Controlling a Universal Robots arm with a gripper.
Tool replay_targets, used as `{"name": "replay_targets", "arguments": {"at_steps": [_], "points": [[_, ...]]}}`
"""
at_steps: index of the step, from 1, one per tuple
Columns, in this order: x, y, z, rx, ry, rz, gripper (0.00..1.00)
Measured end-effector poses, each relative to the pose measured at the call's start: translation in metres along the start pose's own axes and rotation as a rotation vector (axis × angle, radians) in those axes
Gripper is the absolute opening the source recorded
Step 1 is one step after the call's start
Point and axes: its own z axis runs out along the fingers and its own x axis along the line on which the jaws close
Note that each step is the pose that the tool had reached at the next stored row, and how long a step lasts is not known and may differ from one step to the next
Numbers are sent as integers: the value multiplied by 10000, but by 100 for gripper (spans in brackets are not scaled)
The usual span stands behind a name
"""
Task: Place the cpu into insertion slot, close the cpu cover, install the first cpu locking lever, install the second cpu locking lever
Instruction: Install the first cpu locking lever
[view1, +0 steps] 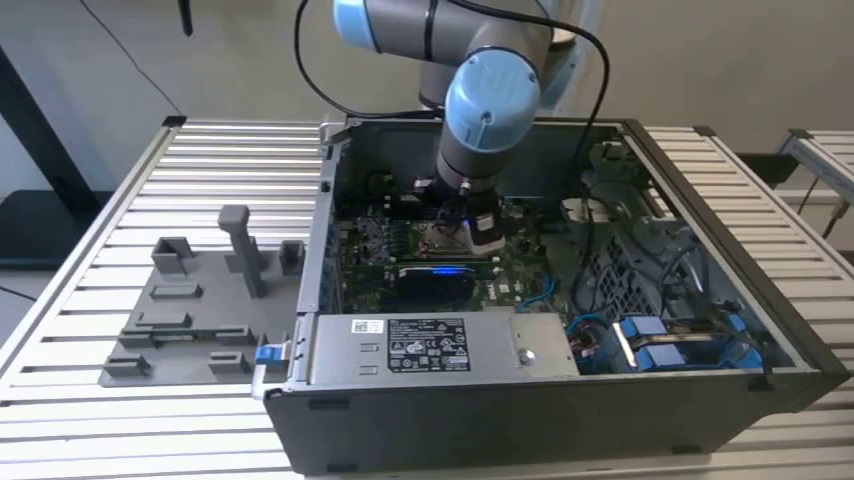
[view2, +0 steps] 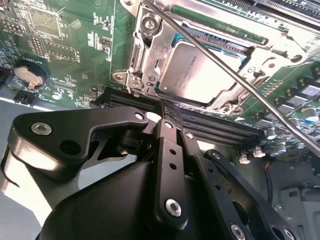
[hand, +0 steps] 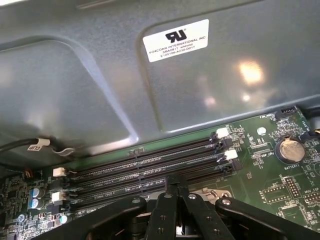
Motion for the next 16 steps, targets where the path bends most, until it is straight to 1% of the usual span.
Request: {"name": "replay_targets", "arguments": {"at_steps": [5,6,8,12,16], "points": [[-22,-4,-1,-12,5,1,11],[-25,-4,-2,-10,14,6,11],[-31,-7,-5,6,76,45,11],[-32,-5,-15,33,157,97,11],[-32,-6,-11,31,165,105,11]]}}
